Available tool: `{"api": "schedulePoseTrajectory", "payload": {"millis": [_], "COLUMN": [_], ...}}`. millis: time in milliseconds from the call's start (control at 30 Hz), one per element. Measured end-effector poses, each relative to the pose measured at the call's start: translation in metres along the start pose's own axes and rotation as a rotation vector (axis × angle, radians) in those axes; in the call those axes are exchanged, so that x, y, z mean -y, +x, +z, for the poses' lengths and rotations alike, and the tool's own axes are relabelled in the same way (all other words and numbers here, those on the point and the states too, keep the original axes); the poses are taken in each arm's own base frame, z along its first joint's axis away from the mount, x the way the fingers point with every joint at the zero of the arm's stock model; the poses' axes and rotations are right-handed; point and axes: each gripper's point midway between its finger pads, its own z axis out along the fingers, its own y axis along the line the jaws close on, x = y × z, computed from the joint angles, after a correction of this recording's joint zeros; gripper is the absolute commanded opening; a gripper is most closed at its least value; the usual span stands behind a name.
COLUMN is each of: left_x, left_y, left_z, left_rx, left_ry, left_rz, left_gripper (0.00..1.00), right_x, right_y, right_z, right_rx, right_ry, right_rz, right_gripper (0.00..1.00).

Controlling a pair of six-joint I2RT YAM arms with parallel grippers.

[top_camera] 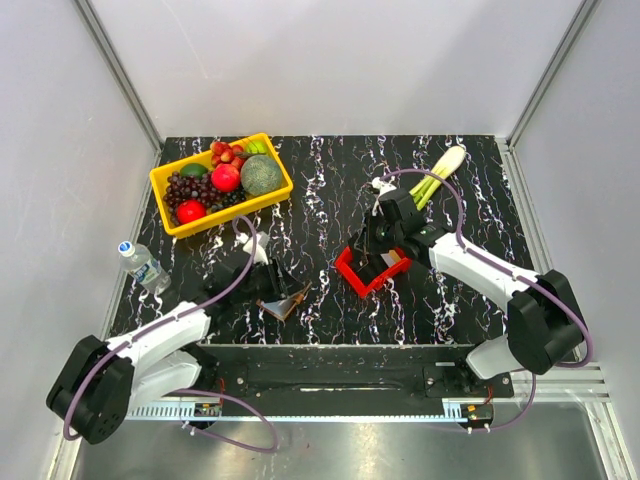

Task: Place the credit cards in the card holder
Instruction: Insert the credit card into the card holder.

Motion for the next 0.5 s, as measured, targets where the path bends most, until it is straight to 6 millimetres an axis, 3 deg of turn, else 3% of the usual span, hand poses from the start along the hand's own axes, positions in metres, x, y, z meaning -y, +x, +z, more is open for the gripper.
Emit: {"api": "schedulePoseTrajectory", "payload": {"millis": [200, 500], "left_x": [0.019, 0.025], "left_y": [0.018, 0.054], "left_z": [0.003, 0.013], "left_rx": [-0.049, -0.134], "left_ry": [0.058, 0.085], "left_rz": [0.018, -0.015], "left_gripper": [0.41, 0.16], "right_x": [-0.004, -0.038], "right_y": [0.001, 0.007], "right_z": [0.000, 0.002], "right_rx": [0.000, 0.011], "right_ry": [-0.009, -0.108], "right_rz": [0.013, 0.079], "right_gripper": [0.00, 0.00]}}
